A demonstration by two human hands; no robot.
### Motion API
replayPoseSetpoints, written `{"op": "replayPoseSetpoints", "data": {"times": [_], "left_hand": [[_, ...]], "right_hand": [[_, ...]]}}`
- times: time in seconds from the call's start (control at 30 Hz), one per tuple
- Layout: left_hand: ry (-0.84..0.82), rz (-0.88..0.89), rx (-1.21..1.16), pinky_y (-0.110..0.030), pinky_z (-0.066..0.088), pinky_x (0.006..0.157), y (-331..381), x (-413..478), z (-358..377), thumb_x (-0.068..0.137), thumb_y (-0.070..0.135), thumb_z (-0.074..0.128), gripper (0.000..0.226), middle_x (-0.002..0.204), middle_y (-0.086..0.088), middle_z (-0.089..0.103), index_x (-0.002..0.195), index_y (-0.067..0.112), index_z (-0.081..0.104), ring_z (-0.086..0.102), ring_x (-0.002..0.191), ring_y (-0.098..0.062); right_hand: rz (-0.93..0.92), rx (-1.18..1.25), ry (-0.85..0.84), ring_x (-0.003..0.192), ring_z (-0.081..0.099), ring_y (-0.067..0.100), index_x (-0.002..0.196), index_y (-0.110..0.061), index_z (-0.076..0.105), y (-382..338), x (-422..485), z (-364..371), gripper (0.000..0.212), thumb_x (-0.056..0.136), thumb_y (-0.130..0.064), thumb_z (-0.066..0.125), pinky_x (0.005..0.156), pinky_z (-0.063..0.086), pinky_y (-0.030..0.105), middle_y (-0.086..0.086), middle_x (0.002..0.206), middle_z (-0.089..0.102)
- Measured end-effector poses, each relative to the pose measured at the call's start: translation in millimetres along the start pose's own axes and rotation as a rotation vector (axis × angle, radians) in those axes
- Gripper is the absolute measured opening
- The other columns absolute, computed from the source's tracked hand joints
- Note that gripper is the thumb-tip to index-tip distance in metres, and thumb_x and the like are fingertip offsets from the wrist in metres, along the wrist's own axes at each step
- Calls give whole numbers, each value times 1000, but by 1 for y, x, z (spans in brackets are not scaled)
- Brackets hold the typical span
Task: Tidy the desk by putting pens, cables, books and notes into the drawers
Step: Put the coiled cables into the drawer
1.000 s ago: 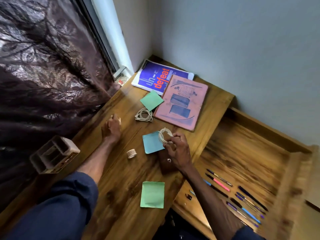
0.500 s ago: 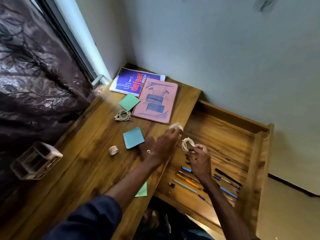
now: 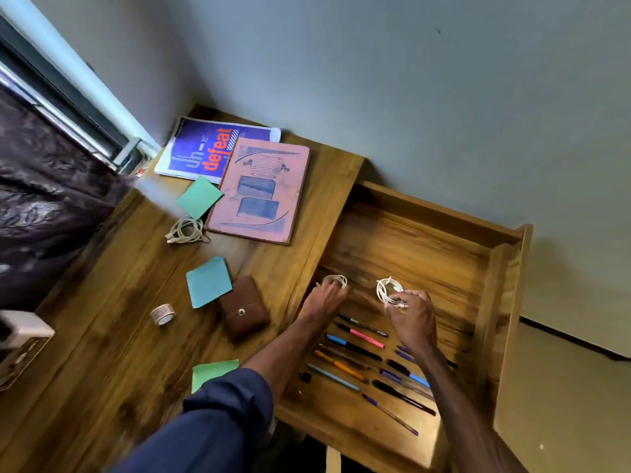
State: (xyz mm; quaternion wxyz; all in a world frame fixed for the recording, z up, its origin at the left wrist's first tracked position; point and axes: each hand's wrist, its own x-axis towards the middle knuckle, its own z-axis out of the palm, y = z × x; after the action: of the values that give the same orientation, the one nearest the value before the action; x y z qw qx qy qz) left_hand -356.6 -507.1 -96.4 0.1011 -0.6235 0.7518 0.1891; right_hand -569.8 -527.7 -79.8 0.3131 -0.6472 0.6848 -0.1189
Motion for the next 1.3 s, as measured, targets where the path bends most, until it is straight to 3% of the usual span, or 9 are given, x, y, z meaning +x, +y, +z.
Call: {"op": "replayPoseSetpoints", "data": {"times": [0.2, 0.27, 0.33, 0.43, 0.53, 0.7, 0.97, 1.13, 1.3], "left_hand": [[-128, -66, 59, -40, 52, 90, 3, 9, 7, 90, 12, 70, 70, 132, -12, 58, 149, 16, 34, 53, 127, -30], [-145, -89, 54, -39, 51, 88, 4, 9, 7, 90, 18, 70, 62, 127, -9, 61, 145, 18, 42, 57, 122, -28], [-154, -103, 54, -38, 50, 87, 6, 10, 3, 94, 20, 65, 39, 121, -7, 65, 131, 18, 53, 61, 114, -26], [-102, -108, 47, -40, 50, 81, 12, 7, -5, 101, 14, 52, 18, 111, -9, 69, 115, 14, 62, 66, 105, -30], [-66, -142, 33, -41, 50, 78, 15, 2, -8, 102, 12, 46, 21, 107, -11, 71, 111, 12, 65, 67, 102, -33], [-15, -195, -57, -40, 52, 75, 10, -1, -2, 98, 11, 53, 15, 103, -7, 71, 109, 16, 63, 68, 98, -31], [93, -238, -131, -38, 49, 66, 12, -5, -8, 98, 10, 52, 14, 101, -8, 71, 106, 15, 62, 69, 92, -31], [211, -173, -241, -35, 56, 68, 5, -21, -10, 92, 12, 58, 23, 109, -4, 69, 113, 20, 60, 68, 98, -26], [405, -120, -354, -33, 55, 67, -19, -64, -28, 91, 15, 60, 29, 113, -5, 69, 119, 21, 60, 67, 97, -24]], "right_hand": [[-35, -6, -59, 98, 52, 12, 103, -22, 75, -3, 18, 6, 21, 82, -18, 80, 80, 37, 21, 0, 110, 57], [-61, -11, -94, 100, 53, 12, 103, -23, 75, -10, 24, 11, 22, 82, -18, 80, 80, 38, 21, -1, 112, 56], [-83, -21, -118, 102, 54, 12, 102, -24, 75, -20, 32, 18, 22, 83, -17, 80, 78, 39, 20, -2, 113, 54], [-133, -48, -138, 105, 52, 12, 105, -25, 74, -36, 47, 30, 22, 84, -18, 79, 74, 41, 19, -3, 116, 53], [-161, -77, -127, 109, 52, 15, 105, -23, 75, -50, 66, 44, 22, 84, -16, 78, 79, 43, 20, -1, 117, 53], [-167, -147, -139, 108, 56, 19, 107, -18, 74, -52, 89, 59, 23, 85, -13, 77, 79, 48, 25, 2, 118, 54], [-191, -31, -107, 117, 57, 22, 132, -11, 61, -40, 68, 56, 52, 83, -1, 75, 93, 40, 18, 8, 130, 55], [-197, 48, 7, 125, 51, 19, 125, -14, 61, -58, 31, 43, 41, 87, -2, 70, 93, 42, 19, 8, 140, 49], [-295, 109, 40, 120, 53, 18, 113, -17, 64, -105, -3, 45, 28, 88, -5, 67, 90, 43, 22, 4, 129, 52]]}}
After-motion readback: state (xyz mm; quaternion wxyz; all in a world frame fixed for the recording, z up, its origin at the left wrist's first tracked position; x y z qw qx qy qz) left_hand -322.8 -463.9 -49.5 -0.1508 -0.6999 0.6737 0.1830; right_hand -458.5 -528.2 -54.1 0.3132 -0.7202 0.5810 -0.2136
